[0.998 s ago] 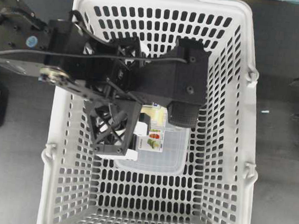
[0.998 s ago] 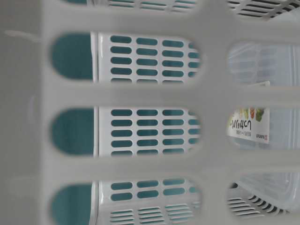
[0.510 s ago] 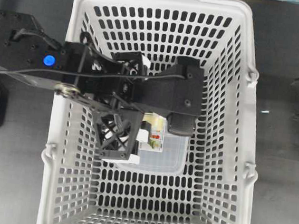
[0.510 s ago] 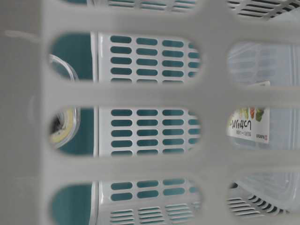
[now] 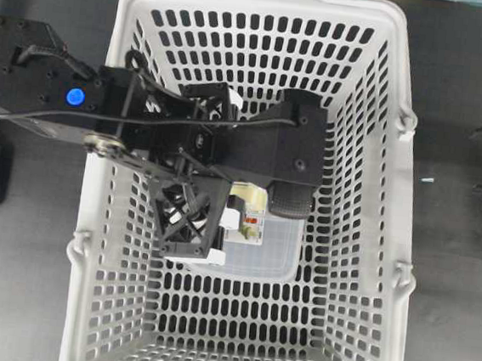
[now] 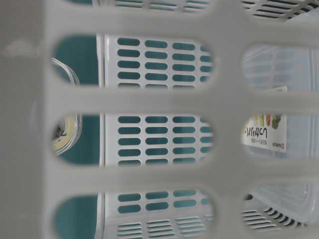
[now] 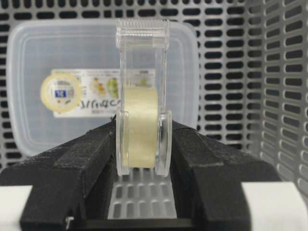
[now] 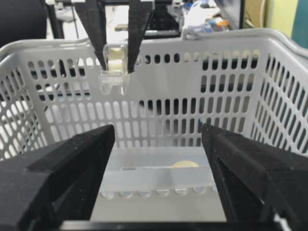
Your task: Pick up the tape dispenser from the shopping basket with the left arm.
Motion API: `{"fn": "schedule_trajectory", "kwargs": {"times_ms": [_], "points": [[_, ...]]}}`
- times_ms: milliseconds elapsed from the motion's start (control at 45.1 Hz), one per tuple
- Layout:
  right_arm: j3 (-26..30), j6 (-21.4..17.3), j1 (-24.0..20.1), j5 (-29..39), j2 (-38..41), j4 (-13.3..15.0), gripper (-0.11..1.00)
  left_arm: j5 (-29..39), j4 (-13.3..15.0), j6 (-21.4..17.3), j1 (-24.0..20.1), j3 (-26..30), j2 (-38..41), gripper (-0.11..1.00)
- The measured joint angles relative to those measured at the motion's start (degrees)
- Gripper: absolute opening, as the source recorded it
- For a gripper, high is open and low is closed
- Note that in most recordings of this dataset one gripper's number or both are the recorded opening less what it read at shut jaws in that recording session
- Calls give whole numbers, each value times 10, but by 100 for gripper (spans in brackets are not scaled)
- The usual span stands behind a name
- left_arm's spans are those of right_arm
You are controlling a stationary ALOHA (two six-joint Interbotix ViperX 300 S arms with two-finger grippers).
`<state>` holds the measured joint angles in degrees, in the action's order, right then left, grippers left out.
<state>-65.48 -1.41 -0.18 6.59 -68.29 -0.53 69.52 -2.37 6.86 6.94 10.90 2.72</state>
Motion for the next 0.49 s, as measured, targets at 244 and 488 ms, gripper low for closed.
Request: {"fn": "schedule_trajectory", "kwargs": {"times_ms": [244,488], "points": [[-8,0,6,15,-31,0,70,0,0,0,6,-4,-1,30],[-9,0,10,17,-53,0,71,-1,-1,0,11,-8,-1,30]]}}
